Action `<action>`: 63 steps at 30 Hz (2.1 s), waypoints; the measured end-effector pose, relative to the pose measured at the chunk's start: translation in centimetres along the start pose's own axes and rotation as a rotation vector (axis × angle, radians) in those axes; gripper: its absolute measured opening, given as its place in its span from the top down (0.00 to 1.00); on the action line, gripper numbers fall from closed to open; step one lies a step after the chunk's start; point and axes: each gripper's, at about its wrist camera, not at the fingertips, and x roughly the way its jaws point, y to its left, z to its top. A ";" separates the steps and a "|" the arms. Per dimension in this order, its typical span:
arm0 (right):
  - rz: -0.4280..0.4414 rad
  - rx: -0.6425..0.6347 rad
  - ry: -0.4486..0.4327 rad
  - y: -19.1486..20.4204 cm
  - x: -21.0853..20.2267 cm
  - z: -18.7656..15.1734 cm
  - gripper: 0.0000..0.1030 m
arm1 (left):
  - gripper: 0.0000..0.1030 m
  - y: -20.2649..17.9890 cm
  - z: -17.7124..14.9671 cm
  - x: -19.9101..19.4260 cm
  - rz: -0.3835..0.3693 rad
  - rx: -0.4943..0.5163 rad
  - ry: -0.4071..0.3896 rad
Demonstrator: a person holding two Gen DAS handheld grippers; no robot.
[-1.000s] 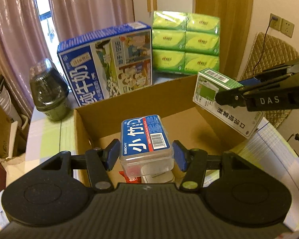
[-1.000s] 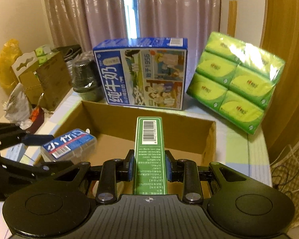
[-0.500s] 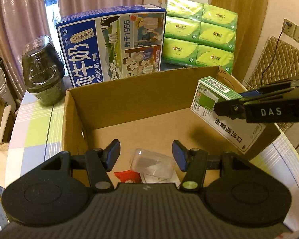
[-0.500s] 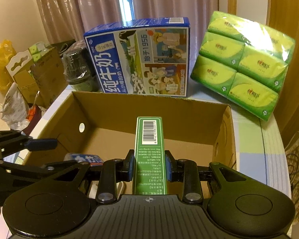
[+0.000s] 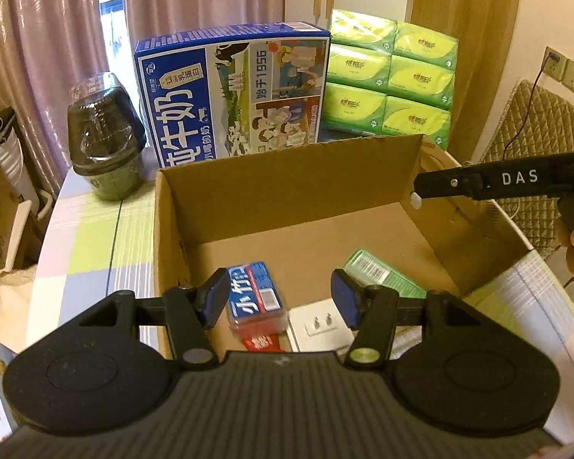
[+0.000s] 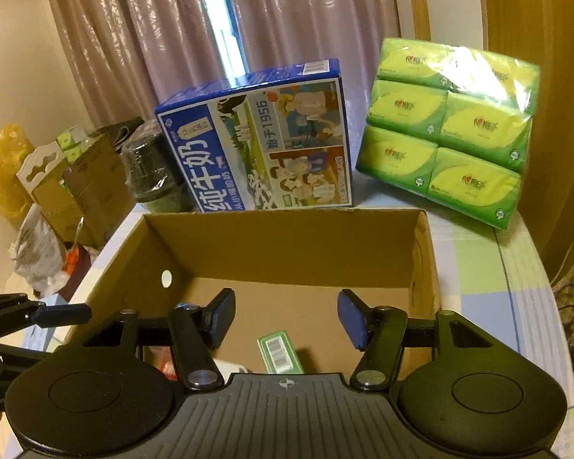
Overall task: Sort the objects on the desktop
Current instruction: 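Carry both boxes over the cardboard box and release them inside, then bring both tools back toward the white boxes and foil bag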
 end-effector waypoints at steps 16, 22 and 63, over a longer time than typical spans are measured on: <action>0.032 -0.143 -0.016 4.3 -9.7 -6.5 0.21 | 0.30 -1.1 -5.0 -8.7 0.007 -0.034 -0.033; 0.053 -0.176 0.012 5.7 -13.3 -10.9 0.15 | 0.21 -1.5 -8.3 -12.4 0.016 -0.044 -0.029; 0.064 -0.195 0.160 6.3 -17.2 -23.6 0.08 | 0.02 -5.0 -21.4 -17.6 -0.086 0.135 0.006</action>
